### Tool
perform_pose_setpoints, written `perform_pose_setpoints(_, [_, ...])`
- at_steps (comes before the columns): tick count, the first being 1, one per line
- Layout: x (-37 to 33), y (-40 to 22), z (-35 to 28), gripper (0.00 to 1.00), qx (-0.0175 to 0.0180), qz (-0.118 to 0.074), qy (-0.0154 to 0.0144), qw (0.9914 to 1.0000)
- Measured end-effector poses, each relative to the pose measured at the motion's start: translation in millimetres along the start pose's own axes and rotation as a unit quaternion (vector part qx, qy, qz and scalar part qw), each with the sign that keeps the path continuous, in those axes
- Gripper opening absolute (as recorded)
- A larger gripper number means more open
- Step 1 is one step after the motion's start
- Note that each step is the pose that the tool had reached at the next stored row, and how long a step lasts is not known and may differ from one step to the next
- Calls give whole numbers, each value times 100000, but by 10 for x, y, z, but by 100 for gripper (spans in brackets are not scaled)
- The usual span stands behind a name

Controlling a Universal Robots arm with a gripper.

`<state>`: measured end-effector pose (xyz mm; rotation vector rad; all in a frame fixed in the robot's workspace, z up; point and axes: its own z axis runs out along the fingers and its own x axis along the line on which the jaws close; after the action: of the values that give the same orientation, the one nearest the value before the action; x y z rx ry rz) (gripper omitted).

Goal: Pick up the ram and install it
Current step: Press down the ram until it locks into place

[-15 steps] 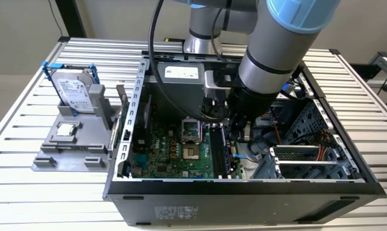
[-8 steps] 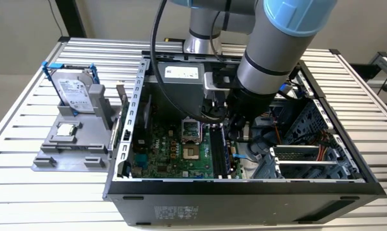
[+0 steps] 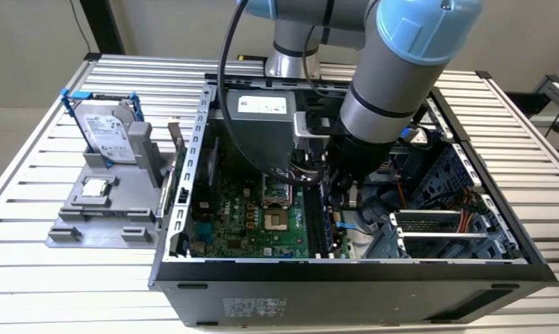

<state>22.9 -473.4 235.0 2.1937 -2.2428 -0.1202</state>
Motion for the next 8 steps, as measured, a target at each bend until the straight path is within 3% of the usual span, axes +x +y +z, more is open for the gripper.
perform_pose_setpoints(8, [9,-7,138,0,-25,10,91,100000])
